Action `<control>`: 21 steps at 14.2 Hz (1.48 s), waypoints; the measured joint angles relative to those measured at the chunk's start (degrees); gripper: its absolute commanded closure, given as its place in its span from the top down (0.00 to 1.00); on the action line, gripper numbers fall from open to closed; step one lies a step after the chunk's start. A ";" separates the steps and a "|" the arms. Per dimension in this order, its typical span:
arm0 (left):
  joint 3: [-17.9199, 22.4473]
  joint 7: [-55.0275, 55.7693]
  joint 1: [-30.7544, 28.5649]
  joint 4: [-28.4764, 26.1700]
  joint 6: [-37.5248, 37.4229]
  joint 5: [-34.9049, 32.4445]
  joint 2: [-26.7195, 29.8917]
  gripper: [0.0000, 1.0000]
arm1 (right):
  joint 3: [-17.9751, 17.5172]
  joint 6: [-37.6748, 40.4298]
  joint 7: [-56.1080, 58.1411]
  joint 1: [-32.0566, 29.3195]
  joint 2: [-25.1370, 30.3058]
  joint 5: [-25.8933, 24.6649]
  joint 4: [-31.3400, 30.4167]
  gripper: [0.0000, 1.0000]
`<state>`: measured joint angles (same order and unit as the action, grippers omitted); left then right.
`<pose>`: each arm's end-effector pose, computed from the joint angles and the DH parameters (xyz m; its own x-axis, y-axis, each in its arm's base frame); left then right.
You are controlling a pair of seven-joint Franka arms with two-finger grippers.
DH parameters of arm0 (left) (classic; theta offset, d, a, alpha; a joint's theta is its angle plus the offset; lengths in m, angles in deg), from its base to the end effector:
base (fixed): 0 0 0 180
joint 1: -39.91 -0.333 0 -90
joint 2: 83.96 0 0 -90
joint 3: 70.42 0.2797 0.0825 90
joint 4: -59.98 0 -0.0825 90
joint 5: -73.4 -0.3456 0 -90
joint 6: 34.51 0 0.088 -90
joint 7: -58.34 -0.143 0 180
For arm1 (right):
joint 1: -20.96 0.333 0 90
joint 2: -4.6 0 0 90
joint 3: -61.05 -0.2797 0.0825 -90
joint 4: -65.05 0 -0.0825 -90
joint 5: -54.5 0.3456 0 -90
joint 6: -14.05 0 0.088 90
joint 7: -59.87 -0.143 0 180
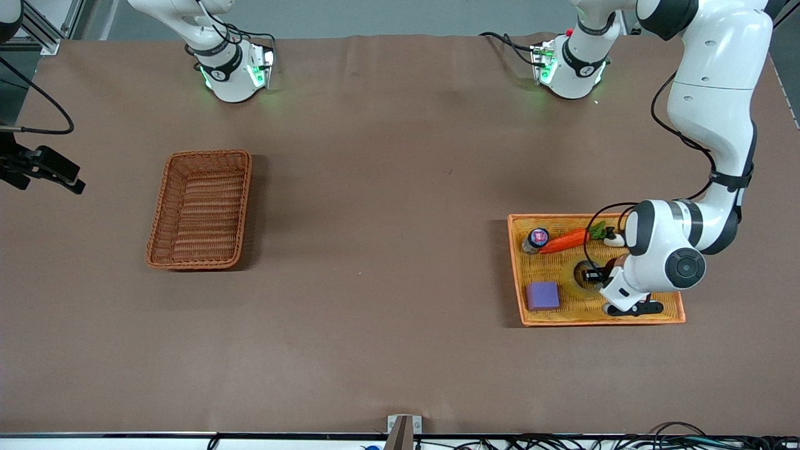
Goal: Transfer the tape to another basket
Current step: 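Lower the left gripper onto the yellow tape roll in the tray and grasp it, then lift the tape roll with the left gripper and carry it toward the basket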
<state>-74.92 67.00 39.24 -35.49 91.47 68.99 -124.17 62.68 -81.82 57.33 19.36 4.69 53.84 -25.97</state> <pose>0.6062 -0.0337 0.1490 0.9853 0.0498 -0.1633 0.0458 -0.9986 -0.0281 0.5280 -0.0313 0.5548 0.9913 -0.0992 0.0865 -0.1002 -0.9949 0.0076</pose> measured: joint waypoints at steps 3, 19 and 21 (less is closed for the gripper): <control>0.01 0.00 -0.01 0.40 -0.41 -0.03 1.01 0.01 | 0.00 0.02 0.00 0.00 0.00 0.00 0.00 1.00; -10.07 5.14 13.67 11.29 -14.70 -0.03 8.02 0.03 | -0.01 0.01 0.00 0.00 -0.01 0.00 -0.15 1.00; -10.04 9.99 18.43 15.89 -14.45 -0.03 3.95 0.03 | 0.00 -0.18 0.00 0.00 -0.04 0.00 -0.21 1.00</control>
<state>-84.96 76.99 57.66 -19.60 77.02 68.96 -120.22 62.68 -82.00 57.33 19.36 4.65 53.84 -26.19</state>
